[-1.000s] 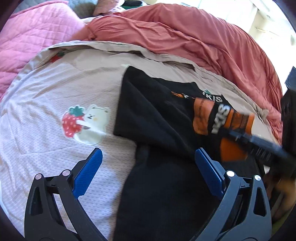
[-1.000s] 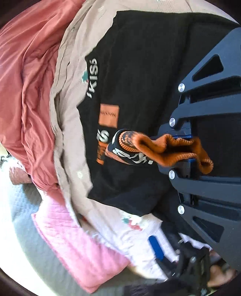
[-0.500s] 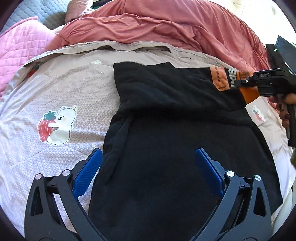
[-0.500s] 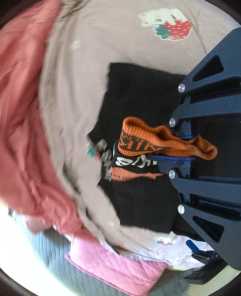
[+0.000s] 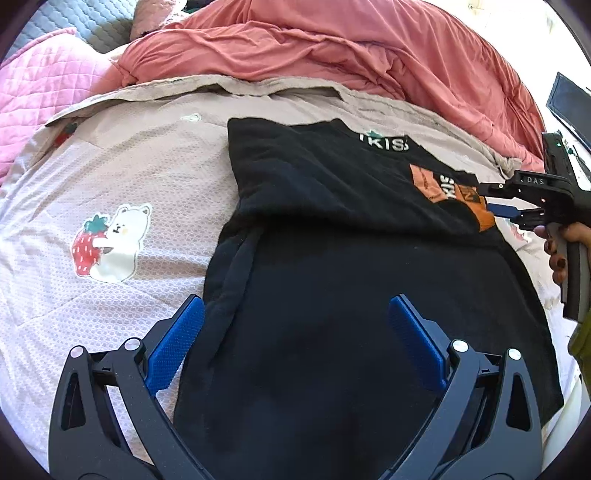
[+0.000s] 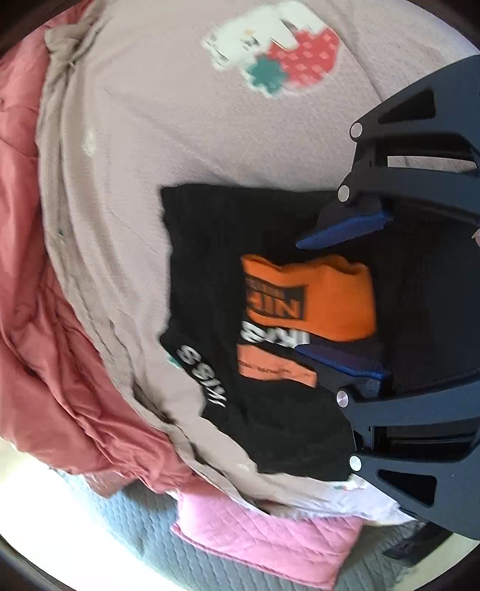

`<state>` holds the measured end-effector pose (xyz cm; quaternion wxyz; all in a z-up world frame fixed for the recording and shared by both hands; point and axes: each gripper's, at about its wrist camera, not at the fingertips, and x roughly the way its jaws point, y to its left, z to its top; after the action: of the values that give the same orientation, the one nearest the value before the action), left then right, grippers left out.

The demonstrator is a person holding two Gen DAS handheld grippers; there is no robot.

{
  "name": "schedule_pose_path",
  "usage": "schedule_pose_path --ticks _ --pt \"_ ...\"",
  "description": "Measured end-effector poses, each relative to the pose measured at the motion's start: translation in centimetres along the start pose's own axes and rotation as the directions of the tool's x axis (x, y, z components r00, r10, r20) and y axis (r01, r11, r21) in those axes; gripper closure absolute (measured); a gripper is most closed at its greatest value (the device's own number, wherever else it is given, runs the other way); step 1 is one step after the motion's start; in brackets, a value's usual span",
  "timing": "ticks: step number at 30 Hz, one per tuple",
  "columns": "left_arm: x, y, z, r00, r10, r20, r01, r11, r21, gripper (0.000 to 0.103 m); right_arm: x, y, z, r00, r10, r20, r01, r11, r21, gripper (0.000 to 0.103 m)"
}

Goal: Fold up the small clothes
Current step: 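Grasp the laid cuff with the right tool, flatten it on the shirt, release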

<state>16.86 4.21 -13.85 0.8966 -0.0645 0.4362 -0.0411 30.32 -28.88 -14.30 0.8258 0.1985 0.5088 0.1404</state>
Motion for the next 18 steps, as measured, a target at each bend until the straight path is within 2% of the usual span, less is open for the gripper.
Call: schedule_pose_path --ticks 3,5,7,8,11,13,16,18 --pt "0.1 -0.4 -0.1 1.0 0.008 -0.005 -0.008 1.0 0.018 0.009 1.2 0.2 -0.8 1.0 -0.003 -0.028 0.003 1.0 -0.005 0.053" --pt "0.1 -0.4 -0.1 1.0 0.008 -0.003 -0.008 1.0 0.026 0.009 1.3 0.7 -1.0 0.999 -0.038 -0.017 0.038 0.999 -0.035 0.083" --pt "0.0 -0.6 -0.2 1.0 0.009 -0.003 -0.009 0.999 0.035 0.009 0.8 1.2 -0.7 0.999 -0.041 0.015 0.042 0.997 -0.058 0.101" --pt "0.1 -0.6 -0.2 1.0 0.01 -0.003 -0.01 0.999 0.04 0.009 0.2 1.4 -0.6 0.999 -0.031 0.04 0.033 0.997 -0.068 0.101" --pt "0.3 -0.7 -0.2 1.0 0.01 -0.009 -0.01 0.999 0.039 0.009 -1.2 2.5 0.1 0.99 -0.098 0.101 0.112 0.984 -0.138 0.101" --pt "0.5 -0.7 -0.3 1.0 0.013 -0.016 -0.012 0.999 0.037 0.009 -0.5 2.5 0.5 0.985 -0.153 0.076 0.163 0.974 -0.155 0.101" --pt "0.5 -0.7 -0.4 1.0 0.019 -0.022 -0.018 0.999 0.04 0.009 2.0 1.9 0.0 0.976 -0.218 -0.018 0.212 0.962 -0.173 0.097" --pt "0.3 -0.6 -0.3 1.0 0.016 -0.018 -0.015 0.999 0.037 0.009 2.7 1.8 -0.5 0.972 -0.236 -0.016 0.229 0.955 -0.189 0.095"
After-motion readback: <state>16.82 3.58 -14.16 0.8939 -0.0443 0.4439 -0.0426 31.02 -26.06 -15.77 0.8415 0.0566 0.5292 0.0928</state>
